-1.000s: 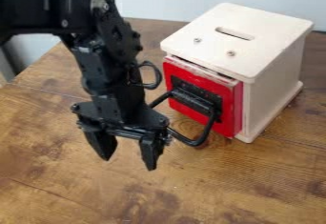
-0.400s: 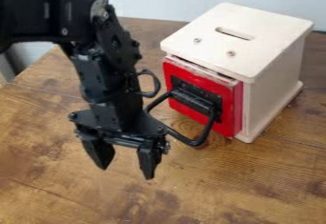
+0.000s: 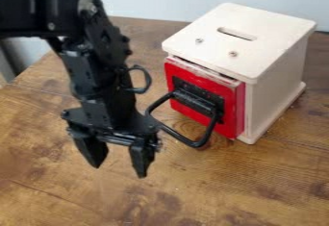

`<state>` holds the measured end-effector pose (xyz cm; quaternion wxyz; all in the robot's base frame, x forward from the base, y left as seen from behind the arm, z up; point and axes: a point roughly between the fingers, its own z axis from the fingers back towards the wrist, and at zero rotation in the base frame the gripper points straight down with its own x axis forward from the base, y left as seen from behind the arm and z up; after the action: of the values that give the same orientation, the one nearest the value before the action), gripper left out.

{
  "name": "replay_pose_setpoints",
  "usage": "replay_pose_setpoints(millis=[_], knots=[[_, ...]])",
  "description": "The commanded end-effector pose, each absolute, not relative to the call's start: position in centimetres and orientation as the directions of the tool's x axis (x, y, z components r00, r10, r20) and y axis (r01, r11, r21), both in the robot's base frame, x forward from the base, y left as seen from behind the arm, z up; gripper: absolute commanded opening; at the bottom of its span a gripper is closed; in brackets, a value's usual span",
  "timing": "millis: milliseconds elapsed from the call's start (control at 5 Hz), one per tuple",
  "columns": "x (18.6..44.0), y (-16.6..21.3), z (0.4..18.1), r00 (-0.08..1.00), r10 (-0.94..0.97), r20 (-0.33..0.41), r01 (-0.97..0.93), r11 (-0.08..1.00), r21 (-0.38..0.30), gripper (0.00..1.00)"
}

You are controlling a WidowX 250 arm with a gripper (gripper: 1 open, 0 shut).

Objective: Close the drawer

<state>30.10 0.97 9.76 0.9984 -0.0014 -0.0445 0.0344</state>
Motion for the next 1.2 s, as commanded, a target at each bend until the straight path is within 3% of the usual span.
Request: replay_pose_setpoints(millis=[0, 400, 600, 1000], knots=[[31.5, 1.4, 11.9, 0.976, 0.082, 0.201, -0.083, 0.997, -0.004, 1.00], [32.4, 1.4, 10.0, 0.981, 0.107, 0.160, -0.109, 0.994, 0.005, 1.00], [31.3, 1.5, 9.5, 0.979, 0.119, 0.163, -0.121, 0.993, 0.002, 1.00], [30.3, 0.9, 10.5, 0.982, 0.104, 0.156, -0.105, 0.994, 0.000, 1.00]])
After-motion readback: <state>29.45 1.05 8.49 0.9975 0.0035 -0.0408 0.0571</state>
